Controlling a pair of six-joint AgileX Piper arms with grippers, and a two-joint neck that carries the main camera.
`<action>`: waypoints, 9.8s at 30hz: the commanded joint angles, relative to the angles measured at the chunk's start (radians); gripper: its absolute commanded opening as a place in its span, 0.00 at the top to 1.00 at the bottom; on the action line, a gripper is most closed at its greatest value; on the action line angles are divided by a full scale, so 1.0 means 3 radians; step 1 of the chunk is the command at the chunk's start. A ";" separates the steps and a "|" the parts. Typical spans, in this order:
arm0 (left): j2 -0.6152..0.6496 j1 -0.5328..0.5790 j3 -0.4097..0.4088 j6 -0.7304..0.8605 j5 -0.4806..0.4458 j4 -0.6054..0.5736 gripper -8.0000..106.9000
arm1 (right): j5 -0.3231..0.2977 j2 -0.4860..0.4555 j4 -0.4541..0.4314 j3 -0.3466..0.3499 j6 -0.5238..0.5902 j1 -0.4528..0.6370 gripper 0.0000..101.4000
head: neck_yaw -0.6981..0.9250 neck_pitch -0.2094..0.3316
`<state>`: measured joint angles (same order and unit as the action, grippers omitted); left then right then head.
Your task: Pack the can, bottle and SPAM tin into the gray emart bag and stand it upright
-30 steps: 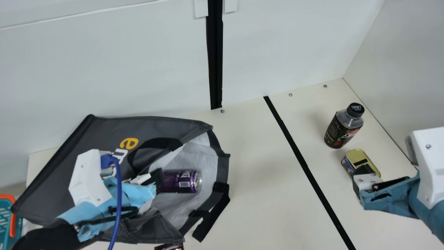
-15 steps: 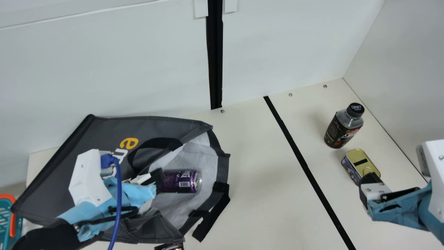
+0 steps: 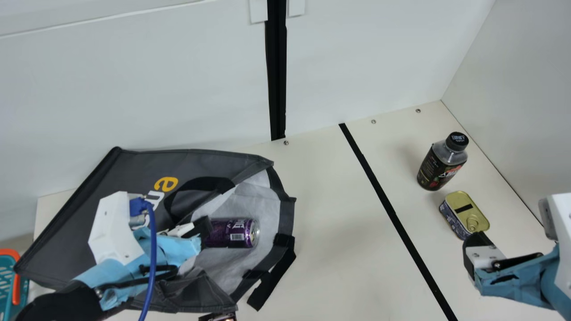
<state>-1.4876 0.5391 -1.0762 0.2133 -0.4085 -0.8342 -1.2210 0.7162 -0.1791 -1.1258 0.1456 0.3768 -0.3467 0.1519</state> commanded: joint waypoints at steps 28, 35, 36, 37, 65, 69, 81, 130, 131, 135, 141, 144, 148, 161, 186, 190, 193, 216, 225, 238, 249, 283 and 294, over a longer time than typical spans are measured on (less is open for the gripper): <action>0.0000 0.0000 0.0000 0.0000 0.0000 0.0000 1.00 | 0.0003 0.0220 -0.0123 -0.0169 -0.0221 -0.0204 0.06 | -0.0008 0.0076; 0.0000 0.0000 0.0000 0.0000 0.0000 0.0000 1.00 | 0.0003 0.0400 -0.0269 -0.0299 -0.0413 -0.0381 0.06 | -0.0008 0.0076; 0.0000 0.0000 0.0000 0.0000 0.0000 0.0000 1.00 | 0.0003 0.0428 -0.0294 -0.0316 -0.0444 -0.0411 0.06 | -0.0008 0.0076; 0.0000 0.0000 0.0000 0.0000 0.0000 0.0000 1.00 | 0.0003 0.0458 -0.0314 -0.0336 -0.0471 -0.0436 0.06 | -0.0008 0.0076; 0.0000 0.0000 0.0000 0.0000 0.0000 0.0000 1.00 | 0.0239 0.1373 -0.0477 -0.0806 -0.0795 -0.0635 0.06 | -0.0008 0.0076; 0.0000 0.0000 0.0000 0.0000 0.0000 0.0000 1.00 | 0.0328 0.1503 -0.0407 -0.0850 -0.0724 -0.0533 0.06 | -0.0008 0.0076; 0.0000 0.0000 0.0000 0.0000 0.0000 0.0000 1.00 | 0.0537 0.1866 -0.0206 -0.1000 -0.0480 -0.0246 0.06 | -0.0008 0.0076; 0.0000 0.0000 0.0000 0.0000 0.0000 0.0000 1.00 | 0.0585 0.3273 0.0646 -0.1824 0.0274 0.0533 0.06 | -0.0008 0.0076; 0.0000 0.0000 0.0000 0.0000 0.0000 0.0000 1.00 | 0.0582 0.3298 0.0654 -0.1839 0.0280 0.0541 0.06 | -0.0008 0.0076; 0.0000 0.0000 0.0000 0.0000 0.0000 0.0000 1.00 | 0.0562 0.3396 0.0682 -0.1906 0.0296 0.0563 0.06 | -0.0008 0.0076; 0.0000 0.0000 0.0000 0.0000 0.0000 0.0000 1.00 | 0.0530 0.3534 0.0708 -0.1985 0.0307 0.0588 0.06 | -0.0008 0.0076; 0.0000 0.0000 0.0000 0.0000 0.0000 0.0000 1.00 | 0.0511 0.3600 0.0718 -0.2021 0.0304 0.0599 0.06 | -0.0008 0.0076; 0.0000 0.0000 0.0000 0.0000 0.0000 0.0000 1.00 | 0.0484 0.3681 0.0722 -0.2064 0.0295 0.0608 0.06 | -0.0008 0.0076; 0.0000 0.0000 0.0000 0.0000 0.0000 0.0000 1.00 | 0.0434 0.3899 0.0723 -0.2172 0.0259 0.0616 0.06 | -0.0008 0.0076; 0.0000 0.0000 0.0000 0.0000 0.0000 0.0000 1.00 | 0.0411 0.4040 0.0839 -0.2239 0.0292 0.0626 1.00 | -0.0008 0.0076; 0.0000 0.0000 0.0000 0.0000 0.0000 0.0000 1.00 | 0.0424 0.4011 0.0881 -0.2236 0.0342 0.0615 1.00 | -0.0008 0.0076; 0.0000 0.0000 0.0000 0.0000 0.0000 0.0000 1.00 | 0.0429 0.3985 0.0911 -0.2241 0.0384 0.0607 1.00 | -0.0008 0.0076; 0.0000 0.0000 0.0000 0.0000 0.0000 0.0000 1.00 | 0.0481 0.3600 0.1058 -0.2019 0.0714 0.0307 1.00 | -0.0008 0.0076; 0.0000 0.0000 0.0000 0.0000 0.0000 0.0000 1.00 | 0.0491 0.3361 0.1111 -0.1790 0.0871 0.0096 1.00 | -0.0008 0.0076; 0.0000 0.0000 0.0000 0.0000 0.0000 0.0000 1.00 | 0.0416 0.3005 0.1246 -0.1449 0.0985 -0.0248 1.00 | -0.0008 0.0076; 0.0000 0.0000 0.0000 0.0000 0.0000 0.0000 1.00 | 0.0233 0.2728 0.1443 -0.1247 0.1053 -0.0495 1.00 | -0.0008 0.0076; 0.0000 0.0000 0.0000 0.0000 0.0000 0.0000 1.00 | 0.0003 0.2117 0.1710 -0.0457 0.1870 -0.1199 1.00 | -0.0008 0.0076; 0.0000 0.0000 0.0000 0.0000 0.0000 0.0000 1.00 | 0.0003 0.2048 0.1826 -0.0409 0.2023 -0.1277 1.00 | -0.0008 0.0076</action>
<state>-1.4876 0.5391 -1.0762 0.2133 -0.4085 -0.8342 -1.2186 1.3314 0.3634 -1.2457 0.7491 -0.0063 -0.3482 0.1519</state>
